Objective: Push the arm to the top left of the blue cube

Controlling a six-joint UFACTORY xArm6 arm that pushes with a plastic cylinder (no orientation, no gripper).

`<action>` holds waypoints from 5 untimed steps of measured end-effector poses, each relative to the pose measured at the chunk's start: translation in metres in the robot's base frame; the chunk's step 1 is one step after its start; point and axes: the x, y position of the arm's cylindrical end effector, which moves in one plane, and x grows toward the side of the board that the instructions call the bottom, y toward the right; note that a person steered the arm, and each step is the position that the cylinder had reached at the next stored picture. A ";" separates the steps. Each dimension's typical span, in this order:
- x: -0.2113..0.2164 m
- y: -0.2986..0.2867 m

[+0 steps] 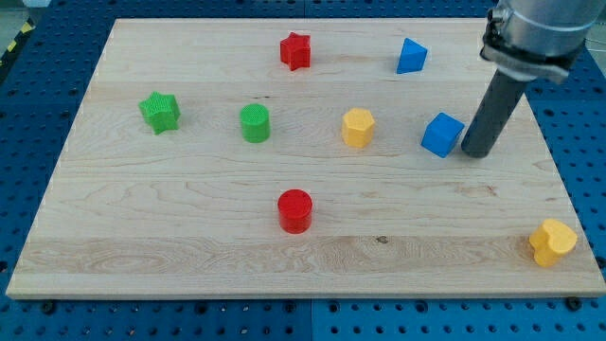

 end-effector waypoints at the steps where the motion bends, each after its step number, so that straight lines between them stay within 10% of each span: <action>1: -0.031 0.002; 5: -0.045 -0.098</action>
